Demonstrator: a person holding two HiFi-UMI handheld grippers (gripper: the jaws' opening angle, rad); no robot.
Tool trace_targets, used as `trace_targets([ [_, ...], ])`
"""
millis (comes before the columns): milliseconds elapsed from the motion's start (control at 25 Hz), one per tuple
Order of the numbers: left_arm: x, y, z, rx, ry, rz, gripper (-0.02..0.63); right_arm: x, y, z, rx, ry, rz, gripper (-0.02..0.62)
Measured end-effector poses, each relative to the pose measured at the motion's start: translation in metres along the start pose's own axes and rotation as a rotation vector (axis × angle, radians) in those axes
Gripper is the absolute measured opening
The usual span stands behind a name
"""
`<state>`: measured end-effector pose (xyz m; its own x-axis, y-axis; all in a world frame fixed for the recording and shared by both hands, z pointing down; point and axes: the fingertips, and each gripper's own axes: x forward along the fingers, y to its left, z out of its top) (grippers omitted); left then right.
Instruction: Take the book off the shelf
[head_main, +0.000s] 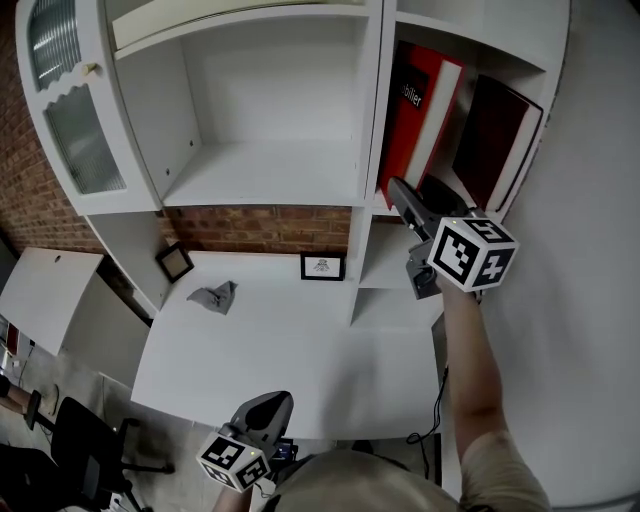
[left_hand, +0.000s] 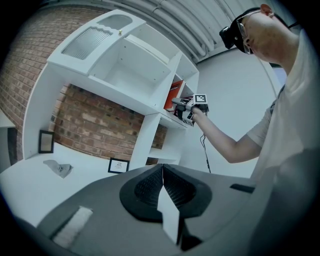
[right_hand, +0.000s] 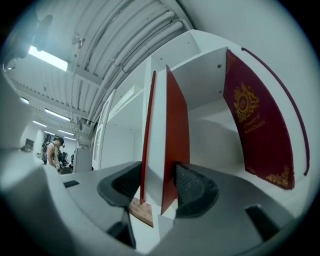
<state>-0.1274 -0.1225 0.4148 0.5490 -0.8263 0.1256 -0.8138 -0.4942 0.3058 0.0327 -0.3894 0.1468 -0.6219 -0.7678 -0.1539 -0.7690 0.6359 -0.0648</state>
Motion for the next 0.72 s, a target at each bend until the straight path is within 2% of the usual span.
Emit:
trace_targets([
  [120, 0.001, -0.003, -0.001, 0.006, -0.001, -0.011, 0.005, -0.01, 0.0, 0.002, 0.034, -0.011, 0.009, 0.187],
  [320, 0.0, -0.008, 0.0, 0.007, 0.006, -0.023, 0.005, -0.027, 0.004, 0.008, 0.004, -0.028, 0.004, 0.184],
  [600, -0.007, -0.011, 0.0, 0.018, -0.006, -0.042, 0.005, -0.054, 0.011, 0.019, 0.034, -0.073, 0.007, 0.173],
  [720, -0.009, -0.013, -0.001, 0.019, -0.007, -0.054, 0.005, -0.065, 0.014, 0.023, 0.089, -0.109, 0.022, 0.172],
])
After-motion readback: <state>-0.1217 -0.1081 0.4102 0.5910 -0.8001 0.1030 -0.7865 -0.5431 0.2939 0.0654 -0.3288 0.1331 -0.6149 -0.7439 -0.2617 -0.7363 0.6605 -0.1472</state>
